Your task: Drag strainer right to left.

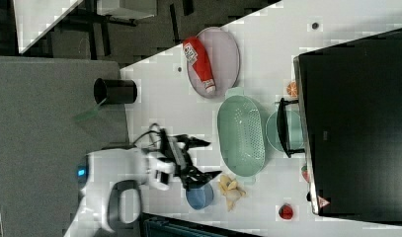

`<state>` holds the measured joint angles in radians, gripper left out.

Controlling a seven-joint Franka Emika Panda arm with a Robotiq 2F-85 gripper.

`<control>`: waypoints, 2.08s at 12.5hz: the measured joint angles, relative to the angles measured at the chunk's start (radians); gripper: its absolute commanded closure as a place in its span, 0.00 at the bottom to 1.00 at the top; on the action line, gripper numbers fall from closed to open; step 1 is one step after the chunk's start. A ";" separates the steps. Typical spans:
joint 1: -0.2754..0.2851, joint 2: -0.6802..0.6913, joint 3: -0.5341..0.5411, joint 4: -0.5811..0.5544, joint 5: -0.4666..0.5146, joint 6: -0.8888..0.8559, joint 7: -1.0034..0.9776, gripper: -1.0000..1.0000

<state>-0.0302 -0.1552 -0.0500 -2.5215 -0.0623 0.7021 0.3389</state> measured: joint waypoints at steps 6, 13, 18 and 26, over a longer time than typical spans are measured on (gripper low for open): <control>0.004 0.293 -0.006 0.062 0.011 0.285 0.209 0.00; 0.052 0.523 0.022 0.033 0.014 0.556 0.304 0.00; 0.082 0.527 0.030 0.025 0.014 0.554 0.371 0.00; 0.132 0.506 0.082 0.059 0.035 0.583 0.487 0.00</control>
<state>0.1020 0.3508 0.0324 -2.4629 -0.0275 1.2852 0.8257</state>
